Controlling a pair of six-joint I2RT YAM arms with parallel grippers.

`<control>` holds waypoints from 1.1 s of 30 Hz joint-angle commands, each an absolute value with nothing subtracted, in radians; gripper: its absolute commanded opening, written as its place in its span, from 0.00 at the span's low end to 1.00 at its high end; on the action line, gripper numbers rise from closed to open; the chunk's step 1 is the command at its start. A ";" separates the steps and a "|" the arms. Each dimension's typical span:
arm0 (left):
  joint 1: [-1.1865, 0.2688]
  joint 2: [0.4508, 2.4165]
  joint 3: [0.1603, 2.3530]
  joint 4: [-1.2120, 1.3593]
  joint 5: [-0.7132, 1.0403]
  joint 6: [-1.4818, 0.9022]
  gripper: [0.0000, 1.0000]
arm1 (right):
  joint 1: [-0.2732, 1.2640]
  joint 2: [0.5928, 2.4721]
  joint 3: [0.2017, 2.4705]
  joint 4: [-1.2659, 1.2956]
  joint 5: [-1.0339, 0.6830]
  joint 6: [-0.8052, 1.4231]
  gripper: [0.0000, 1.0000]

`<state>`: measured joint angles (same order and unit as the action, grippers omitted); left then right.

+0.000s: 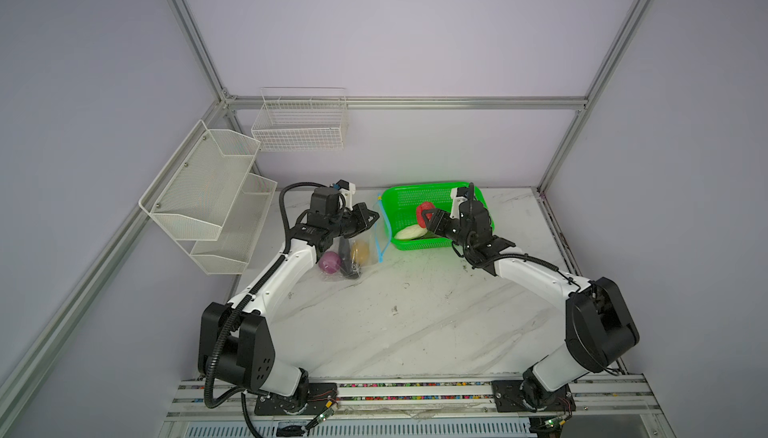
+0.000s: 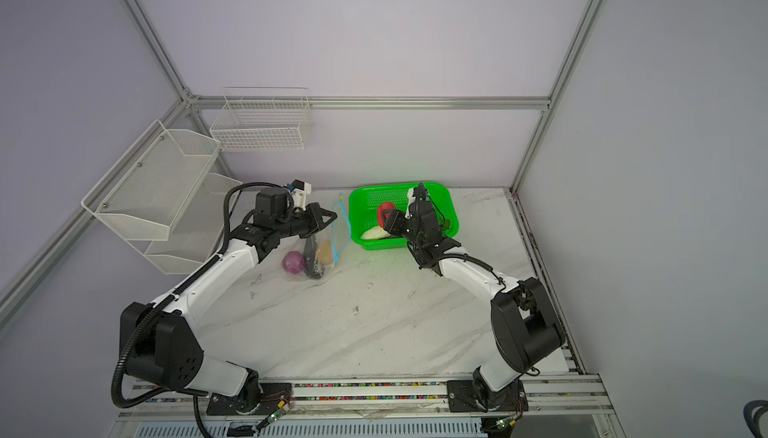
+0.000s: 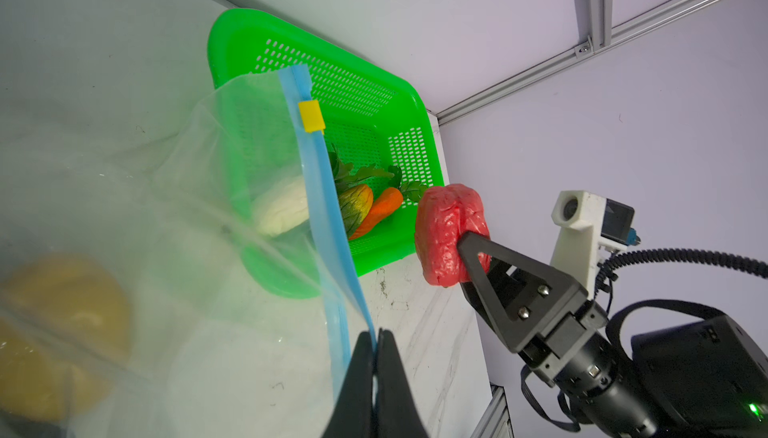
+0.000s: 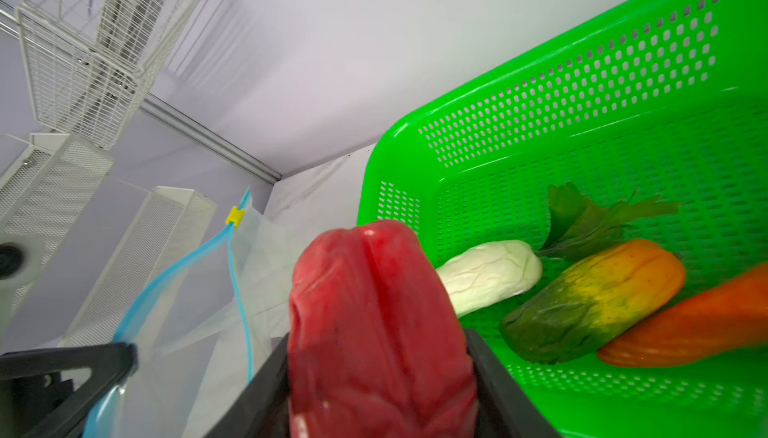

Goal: Place the food in the zip-top bag and seal the zipper
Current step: 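Lift the red pepper and carry it with the right gripper toward the bag mouth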

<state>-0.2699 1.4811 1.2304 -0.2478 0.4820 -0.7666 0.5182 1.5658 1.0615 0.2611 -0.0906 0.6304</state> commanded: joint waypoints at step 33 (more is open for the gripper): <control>-0.275 1.439 1.180 -0.211 0.472 -0.760 0.00 | 0.677 1.662 1.000 0.768 -0.302 0.974 0.50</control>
<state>-0.2707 1.4803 1.2137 -0.2405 0.4755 -0.7662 0.6590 1.6444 0.9668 0.7025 -0.3031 0.9394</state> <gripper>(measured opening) 0.047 0.563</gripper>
